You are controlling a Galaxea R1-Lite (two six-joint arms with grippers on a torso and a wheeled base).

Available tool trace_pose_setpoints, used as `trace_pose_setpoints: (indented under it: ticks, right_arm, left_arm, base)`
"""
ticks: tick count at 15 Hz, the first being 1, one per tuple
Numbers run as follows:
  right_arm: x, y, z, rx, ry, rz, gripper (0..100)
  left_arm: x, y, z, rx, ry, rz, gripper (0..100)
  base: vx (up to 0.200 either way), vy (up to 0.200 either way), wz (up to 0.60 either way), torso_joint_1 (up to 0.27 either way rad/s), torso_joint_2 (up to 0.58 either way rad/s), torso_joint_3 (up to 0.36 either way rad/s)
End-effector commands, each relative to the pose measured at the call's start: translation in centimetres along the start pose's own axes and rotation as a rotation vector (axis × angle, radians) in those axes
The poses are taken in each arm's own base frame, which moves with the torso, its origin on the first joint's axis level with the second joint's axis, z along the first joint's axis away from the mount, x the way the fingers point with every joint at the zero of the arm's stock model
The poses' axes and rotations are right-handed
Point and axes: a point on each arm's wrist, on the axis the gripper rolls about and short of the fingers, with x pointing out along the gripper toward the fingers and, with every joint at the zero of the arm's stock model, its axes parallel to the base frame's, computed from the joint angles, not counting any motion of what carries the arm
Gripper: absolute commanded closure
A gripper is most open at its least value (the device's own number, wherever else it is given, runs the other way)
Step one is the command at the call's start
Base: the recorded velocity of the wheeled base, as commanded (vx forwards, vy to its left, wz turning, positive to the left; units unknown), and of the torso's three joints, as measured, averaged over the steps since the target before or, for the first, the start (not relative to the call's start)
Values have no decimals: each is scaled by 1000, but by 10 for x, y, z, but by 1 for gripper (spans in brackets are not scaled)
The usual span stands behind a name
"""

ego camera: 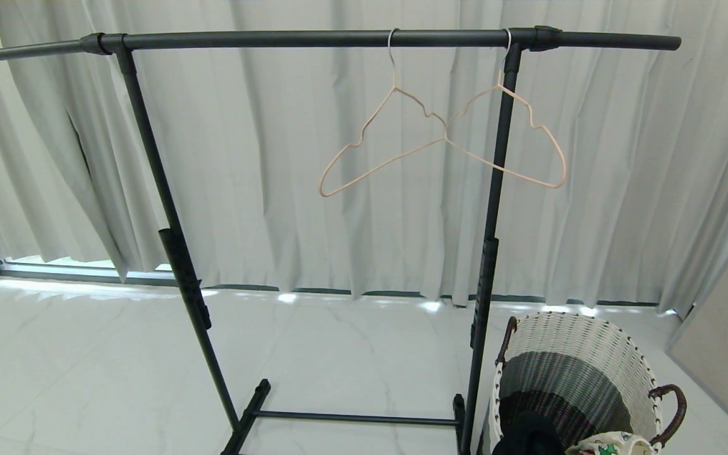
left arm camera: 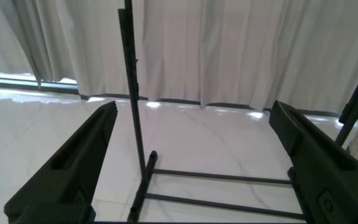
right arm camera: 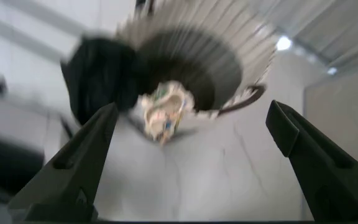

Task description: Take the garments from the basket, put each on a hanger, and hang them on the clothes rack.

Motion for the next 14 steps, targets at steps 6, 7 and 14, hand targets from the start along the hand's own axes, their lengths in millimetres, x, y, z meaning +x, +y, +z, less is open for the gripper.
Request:
trace_pose_setpoints:
  ticks: [6,7,14]
  right_arm:
    - [127,-24,-25,-255,416,124,0]
    - [136,-30,-31,-287,423,114,0]
    - [161,-41,-29,-304,390,103,0]
  left_arm:
    - [0,0,0,0,-2,1,0]
    - [0,0,0,0,0,1,0]
    - [0,0,0,0,0,1,0]
  base:
    - [0,0,0,0,0,0]
    - [0,0,0,0,0,0]
    - [0,0,0,0,0,0]
